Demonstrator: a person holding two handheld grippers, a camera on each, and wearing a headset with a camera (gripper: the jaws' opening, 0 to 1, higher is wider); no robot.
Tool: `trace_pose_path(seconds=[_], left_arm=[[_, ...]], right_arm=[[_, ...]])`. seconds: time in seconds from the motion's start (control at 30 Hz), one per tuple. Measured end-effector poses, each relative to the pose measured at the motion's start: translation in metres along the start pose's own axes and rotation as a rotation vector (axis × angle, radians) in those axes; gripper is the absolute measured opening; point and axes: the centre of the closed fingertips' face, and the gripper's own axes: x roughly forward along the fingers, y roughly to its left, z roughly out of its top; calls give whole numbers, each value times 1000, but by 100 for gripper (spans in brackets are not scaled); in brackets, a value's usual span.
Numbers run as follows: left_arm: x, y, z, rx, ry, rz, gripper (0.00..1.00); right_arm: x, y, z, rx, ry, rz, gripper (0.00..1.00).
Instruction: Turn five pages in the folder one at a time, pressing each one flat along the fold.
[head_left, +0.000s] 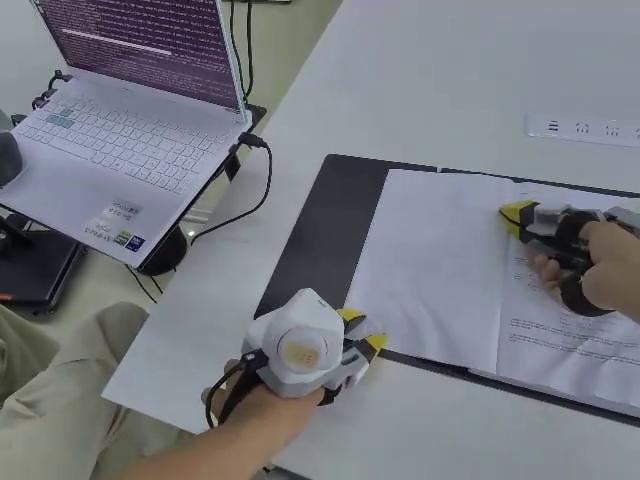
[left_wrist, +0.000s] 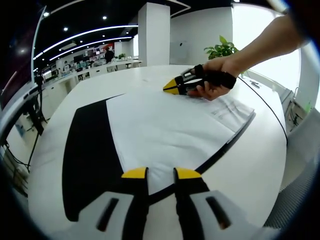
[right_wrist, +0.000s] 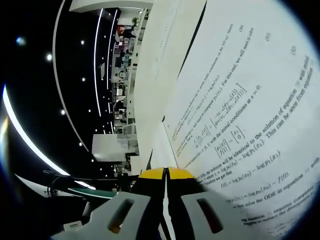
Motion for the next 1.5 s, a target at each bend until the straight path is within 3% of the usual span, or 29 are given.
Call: trace_pose_path(seconds=[0.67,0.8,1.3,1.5], left_arm=[[0,2,-3,7,13,0,19],[0,2,-4,7,13,0,19],[-2,2,-6,-1,18,4,18],[-2,2,-5,-7,13,7,18]], right_arm=[[-32,-11,-42,26,70,16,0],[-39,-15,-57,8,115,14,0],[-74,-37,-98,-2,162,3,0],[-87,-54,-109,-5,190,-3,0]])
